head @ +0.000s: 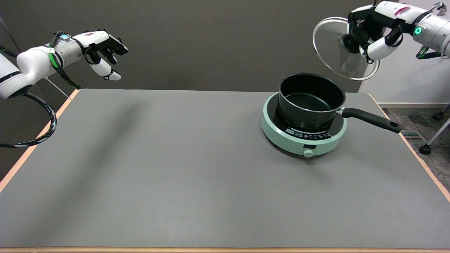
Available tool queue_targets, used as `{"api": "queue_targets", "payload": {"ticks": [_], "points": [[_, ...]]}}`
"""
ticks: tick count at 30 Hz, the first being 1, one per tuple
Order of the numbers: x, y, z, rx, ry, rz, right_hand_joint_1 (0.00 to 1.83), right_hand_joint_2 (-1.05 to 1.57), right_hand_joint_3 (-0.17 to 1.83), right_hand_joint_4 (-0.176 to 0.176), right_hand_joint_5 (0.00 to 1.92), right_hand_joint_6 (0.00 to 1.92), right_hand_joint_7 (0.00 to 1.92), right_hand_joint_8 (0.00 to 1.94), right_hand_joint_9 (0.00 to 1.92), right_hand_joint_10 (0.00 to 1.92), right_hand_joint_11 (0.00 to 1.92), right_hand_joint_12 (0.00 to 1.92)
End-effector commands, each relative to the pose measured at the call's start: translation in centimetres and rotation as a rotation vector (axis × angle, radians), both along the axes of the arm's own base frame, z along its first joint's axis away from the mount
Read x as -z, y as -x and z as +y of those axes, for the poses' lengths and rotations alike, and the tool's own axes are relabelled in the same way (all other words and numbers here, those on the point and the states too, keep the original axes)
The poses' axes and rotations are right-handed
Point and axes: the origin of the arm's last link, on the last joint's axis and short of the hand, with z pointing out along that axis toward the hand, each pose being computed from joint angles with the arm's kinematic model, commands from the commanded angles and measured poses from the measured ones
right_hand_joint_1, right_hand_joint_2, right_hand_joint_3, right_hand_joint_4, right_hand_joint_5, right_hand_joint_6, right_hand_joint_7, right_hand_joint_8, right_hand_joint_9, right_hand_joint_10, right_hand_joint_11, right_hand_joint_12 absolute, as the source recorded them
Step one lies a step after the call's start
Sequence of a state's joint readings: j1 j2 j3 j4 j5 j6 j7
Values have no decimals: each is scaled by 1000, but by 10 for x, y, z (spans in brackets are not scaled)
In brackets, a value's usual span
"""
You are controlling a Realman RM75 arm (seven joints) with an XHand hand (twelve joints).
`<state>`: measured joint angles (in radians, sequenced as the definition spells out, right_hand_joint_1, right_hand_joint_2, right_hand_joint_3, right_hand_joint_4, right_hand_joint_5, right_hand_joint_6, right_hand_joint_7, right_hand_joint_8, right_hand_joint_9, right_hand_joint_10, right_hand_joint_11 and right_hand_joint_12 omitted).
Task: Place the pot onto the induction cooker.
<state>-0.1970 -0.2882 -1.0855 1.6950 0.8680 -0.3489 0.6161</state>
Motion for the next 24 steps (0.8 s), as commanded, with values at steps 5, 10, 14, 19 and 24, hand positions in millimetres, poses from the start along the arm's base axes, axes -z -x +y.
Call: {"api": "queue_targets", "payload": {"ticks": [5,10,14,19,24], "points": [[7,-23,7,-61,24,49,1346,745,1114,176,471,1712,789,1790,796,1921,587,1921],[8,-21,6,-57,20,26,1347,743,1118,176,471,1714,791,1790,798,1921,591,1921],[18,-14,0,-36,-7,2,1347,743,1118,176,471,1714,791,1790,799,1921,592,1921],[45,-18,-19,-23,-63,10,1347,745,1116,176,469,1716,789,1792,797,1921,590,1921],[68,-17,-33,-4,-119,21,1342,768,1079,176,457,1720,771,1790,796,1921,584,1921]]}}
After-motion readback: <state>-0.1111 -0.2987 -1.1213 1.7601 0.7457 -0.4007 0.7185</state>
